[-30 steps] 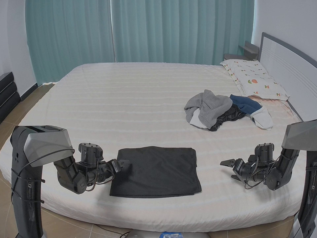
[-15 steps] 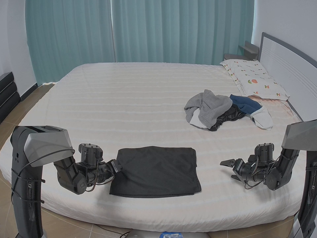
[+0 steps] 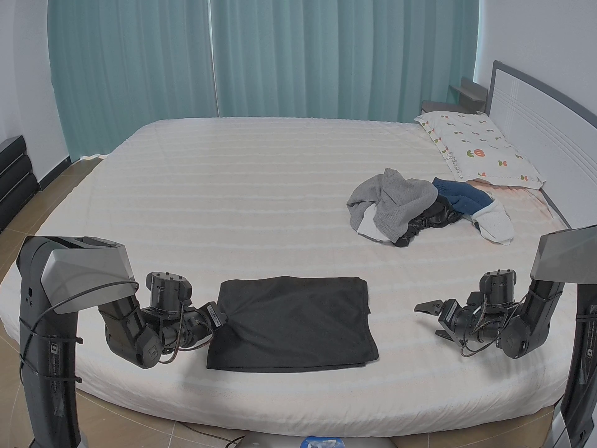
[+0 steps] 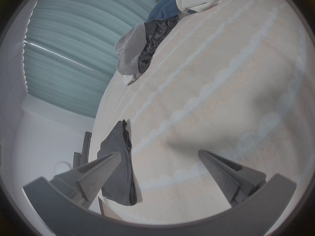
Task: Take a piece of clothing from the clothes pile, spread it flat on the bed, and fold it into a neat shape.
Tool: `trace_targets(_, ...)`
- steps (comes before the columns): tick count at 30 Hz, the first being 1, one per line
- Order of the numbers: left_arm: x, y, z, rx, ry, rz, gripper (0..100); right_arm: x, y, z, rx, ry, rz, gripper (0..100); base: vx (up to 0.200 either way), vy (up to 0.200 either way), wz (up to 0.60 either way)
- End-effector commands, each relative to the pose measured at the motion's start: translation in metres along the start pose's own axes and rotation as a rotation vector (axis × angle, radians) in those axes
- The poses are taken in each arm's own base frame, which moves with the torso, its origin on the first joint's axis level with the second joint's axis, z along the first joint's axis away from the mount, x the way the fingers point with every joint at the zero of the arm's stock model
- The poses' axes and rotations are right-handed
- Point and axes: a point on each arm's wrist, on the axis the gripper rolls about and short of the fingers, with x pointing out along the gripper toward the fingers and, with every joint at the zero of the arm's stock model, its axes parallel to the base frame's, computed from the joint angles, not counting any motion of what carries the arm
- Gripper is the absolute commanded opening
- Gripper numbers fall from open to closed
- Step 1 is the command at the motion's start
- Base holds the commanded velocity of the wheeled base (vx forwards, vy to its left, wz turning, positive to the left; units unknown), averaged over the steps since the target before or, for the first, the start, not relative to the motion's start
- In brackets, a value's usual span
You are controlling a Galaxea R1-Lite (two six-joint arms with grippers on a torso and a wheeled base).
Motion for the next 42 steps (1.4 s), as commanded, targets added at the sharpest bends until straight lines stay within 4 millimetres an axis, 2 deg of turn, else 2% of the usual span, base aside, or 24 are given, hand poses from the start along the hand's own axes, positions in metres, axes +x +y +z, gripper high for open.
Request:
trace_targets(1, -0.0004, -0.0008, 0.0004, 0.0, -0.001, -0.003, 0, 0.0003, -0.0003, -0.0004, 0.0, 0.002, 0.0, 100, 0.0, 0.0, 0.0)
trace_targets(8, -0.001, -0.0011, 0.0014, -0.005, -0.006, -0.003, 0, 0.0003, -0.0003, -0.0004, 0.0, 0.002, 0.0, 100, 0.0, 0.0, 0.0)
trace_targets(42, -0.0059, 0.0032, 0.0049, -0.015, -0.021, 0.017, 0, 0.0003, -0.0003, -0.0004, 0.0, 0.002, 0.0, 100, 0.0, 0.2, 0.0)
